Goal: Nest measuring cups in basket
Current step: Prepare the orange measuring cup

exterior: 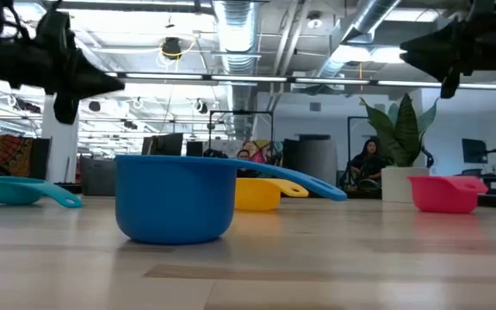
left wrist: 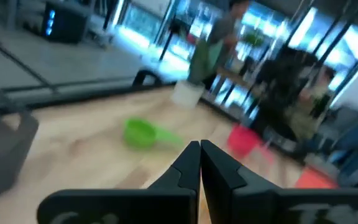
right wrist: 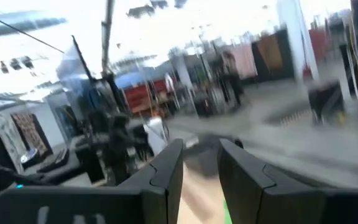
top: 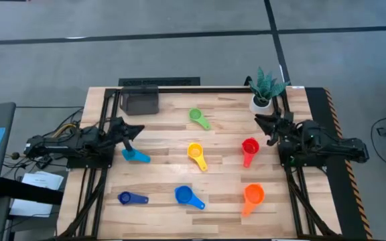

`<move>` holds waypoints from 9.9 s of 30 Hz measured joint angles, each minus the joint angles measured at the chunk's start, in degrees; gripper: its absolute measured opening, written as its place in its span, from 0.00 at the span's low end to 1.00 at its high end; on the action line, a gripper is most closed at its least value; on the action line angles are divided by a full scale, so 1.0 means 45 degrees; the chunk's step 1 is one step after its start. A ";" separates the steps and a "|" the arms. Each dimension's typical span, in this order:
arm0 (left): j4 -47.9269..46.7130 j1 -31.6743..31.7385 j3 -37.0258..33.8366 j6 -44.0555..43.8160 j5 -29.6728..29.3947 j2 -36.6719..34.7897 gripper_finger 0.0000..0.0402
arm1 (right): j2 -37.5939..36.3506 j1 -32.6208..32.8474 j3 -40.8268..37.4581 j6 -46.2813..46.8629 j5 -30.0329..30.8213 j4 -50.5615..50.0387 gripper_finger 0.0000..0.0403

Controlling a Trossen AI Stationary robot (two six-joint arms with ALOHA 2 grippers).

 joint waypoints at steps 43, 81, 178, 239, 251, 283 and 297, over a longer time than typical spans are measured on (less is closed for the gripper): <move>0.5663 0.0000 0.2119 0.0183 0.0962 0.8502 0.06 | 0.8704 0.0803 0.6293 0.9619 -0.4942 -1.4441 0.41; 0.4291 -0.1907 1.4338 -0.0635 0.2810 2.1930 0.26 | 0.9450 0.7364 0.7628 1.2560 -0.3966 -1.4690 0.46; 0.1910 -0.3055 2.4135 -0.0600 0.3029 3.1039 0.37 | 1.0038 1.0757 0.7622 1.5348 -0.0324 -1.5802 0.49; 0.0599 -0.2413 2.4121 -0.1878 0.5564 3.1544 0.01 | 1.0630 1.0772 0.7619 1.3349 -0.0693 -1.5634 0.46; 0.0599 -0.2399 2.4121 -0.2776 0.5730 3.1544 0.00 | 1.0215 1.1492 0.7623 1.3729 -0.0117 -1.5632 0.45; -0.8023 -0.1935 2.8477 -0.3770 0.5585 3.1378 0.00 | 0.9878 1.2410 0.7623 1.6505 0.1191 -1.6793 0.43; -0.9767 -0.2709 2.8488 -0.5308 0.4672 3.1524 0.00 | 0.9874 1.1224 0.7623 1.4447 0.1191 -1.6784 0.43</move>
